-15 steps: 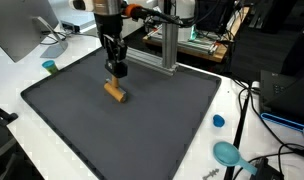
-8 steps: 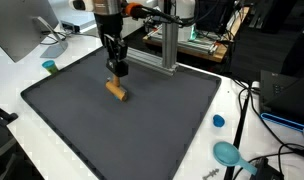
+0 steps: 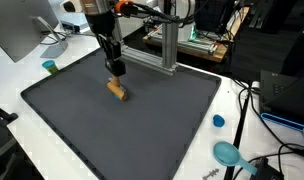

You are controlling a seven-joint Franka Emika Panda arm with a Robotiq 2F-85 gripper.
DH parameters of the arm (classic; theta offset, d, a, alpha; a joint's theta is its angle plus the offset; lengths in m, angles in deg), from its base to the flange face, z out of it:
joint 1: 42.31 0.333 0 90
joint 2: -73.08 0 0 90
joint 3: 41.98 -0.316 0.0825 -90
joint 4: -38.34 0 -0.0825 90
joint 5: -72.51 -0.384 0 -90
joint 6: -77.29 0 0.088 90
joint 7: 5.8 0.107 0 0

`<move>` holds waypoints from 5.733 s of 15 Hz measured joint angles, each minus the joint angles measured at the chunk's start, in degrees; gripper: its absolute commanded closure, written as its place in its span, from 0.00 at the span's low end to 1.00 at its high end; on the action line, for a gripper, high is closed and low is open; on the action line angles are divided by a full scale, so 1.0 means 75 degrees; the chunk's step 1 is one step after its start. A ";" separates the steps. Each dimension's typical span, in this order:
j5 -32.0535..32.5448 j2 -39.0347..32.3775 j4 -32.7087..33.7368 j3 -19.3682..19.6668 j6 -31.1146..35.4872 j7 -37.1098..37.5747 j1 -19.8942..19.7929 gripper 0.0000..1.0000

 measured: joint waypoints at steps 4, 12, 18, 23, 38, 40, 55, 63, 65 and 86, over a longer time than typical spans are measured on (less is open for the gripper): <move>-0.0026 -0.0040 0.0070 -0.0005 -0.0105 -0.0061 -0.0007 0.79; -0.0088 -0.0065 0.0076 -0.0005 -0.0106 -0.0070 -0.0031 0.79; 0.0030 -0.0076 0.0087 -0.0003 -0.0192 -0.0052 0.0012 0.79; 0.0203 -0.0077 0.0087 -0.0003 -0.0247 -0.0044 0.0089 0.79; 0.0214 -0.0078 0.0103 -0.0004 -0.0417 -0.0435 0.0084 0.79; 0.0214 -0.0078 0.0107 -0.0004 -0.0451 -0.0559 0.0082 0.79; -0.0100 -0.0145 0.0228 -0.0048 -0.1479 -0.1647 -0.0099 0.79; -0.0477 0.0639 0.0323 -0.0307 -0.1178 -0.2334 -0.0126 0.79; -0.0493 0.0785 0.0325 -0.0392 -0.1002 -0.3039 -0.0129 0.79; -0.0029 0.0650 0.0923 -0.0854 -0.1611 -0.8618 -0.0413 0.79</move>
